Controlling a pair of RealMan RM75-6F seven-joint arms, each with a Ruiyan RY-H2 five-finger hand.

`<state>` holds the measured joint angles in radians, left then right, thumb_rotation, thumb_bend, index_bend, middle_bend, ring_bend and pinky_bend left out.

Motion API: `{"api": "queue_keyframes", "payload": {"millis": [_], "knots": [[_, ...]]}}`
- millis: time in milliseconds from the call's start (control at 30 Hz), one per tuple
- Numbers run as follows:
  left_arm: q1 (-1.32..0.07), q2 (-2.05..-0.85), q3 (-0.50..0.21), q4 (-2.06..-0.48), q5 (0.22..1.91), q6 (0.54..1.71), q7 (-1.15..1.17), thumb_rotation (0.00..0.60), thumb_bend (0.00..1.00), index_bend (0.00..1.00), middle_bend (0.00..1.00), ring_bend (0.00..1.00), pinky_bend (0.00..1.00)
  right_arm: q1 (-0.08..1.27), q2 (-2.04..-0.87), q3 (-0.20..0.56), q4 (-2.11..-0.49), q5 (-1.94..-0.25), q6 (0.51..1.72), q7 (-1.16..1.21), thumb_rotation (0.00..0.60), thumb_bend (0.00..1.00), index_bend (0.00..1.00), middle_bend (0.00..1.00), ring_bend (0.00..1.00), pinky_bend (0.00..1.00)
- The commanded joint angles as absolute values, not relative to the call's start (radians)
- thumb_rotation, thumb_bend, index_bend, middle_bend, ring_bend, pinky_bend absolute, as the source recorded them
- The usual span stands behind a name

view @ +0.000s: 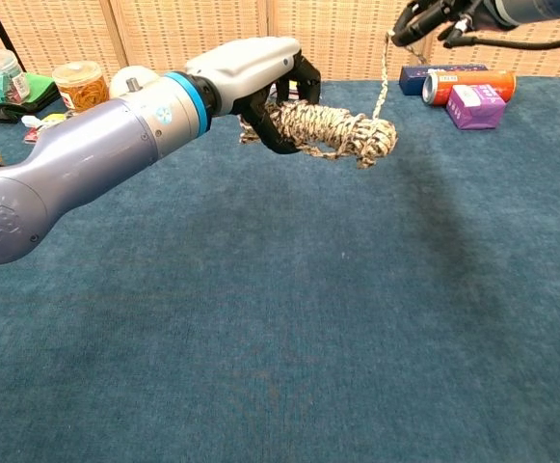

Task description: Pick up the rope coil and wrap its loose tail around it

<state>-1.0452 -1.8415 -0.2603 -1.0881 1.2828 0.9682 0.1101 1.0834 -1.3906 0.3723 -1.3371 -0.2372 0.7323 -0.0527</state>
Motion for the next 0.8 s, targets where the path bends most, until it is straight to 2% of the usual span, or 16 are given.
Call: {"api": "queue_keyframes", "payload": {"millis": [33,400,800], "knots": [[-1.039,-1.825,-0.278,-1.129,1.266,0.969,0.127,0.600,0.47,0.66,0.49,0.51,0.61,1.068,-1.399,0.365,-1.325,-0.238,0.712,-0.047,0.600,0.49,0.72,0.00,0.00,0.00],[-1.054,-1.878,-0.361,-1.163,1.157,1.016,0.267,0.600,0.46,0.66,0.49,0.51,0.61,1.008,-1.403,0.335,-1.379,-0.257,0.641,-0.008,0.600,0.49,0.72,0.00,0.00,0.00],[-1.081,-1.965,-0.415,-1.106,1.081,1.066,0.362,0.600,0.46,0.66,0.49,0.51,0.61,0.933,-1.338,0.304,-1.606,-0.392,0.670,0.017,0.600,0.49,0.71,0.00,0.00,0.00]]}}
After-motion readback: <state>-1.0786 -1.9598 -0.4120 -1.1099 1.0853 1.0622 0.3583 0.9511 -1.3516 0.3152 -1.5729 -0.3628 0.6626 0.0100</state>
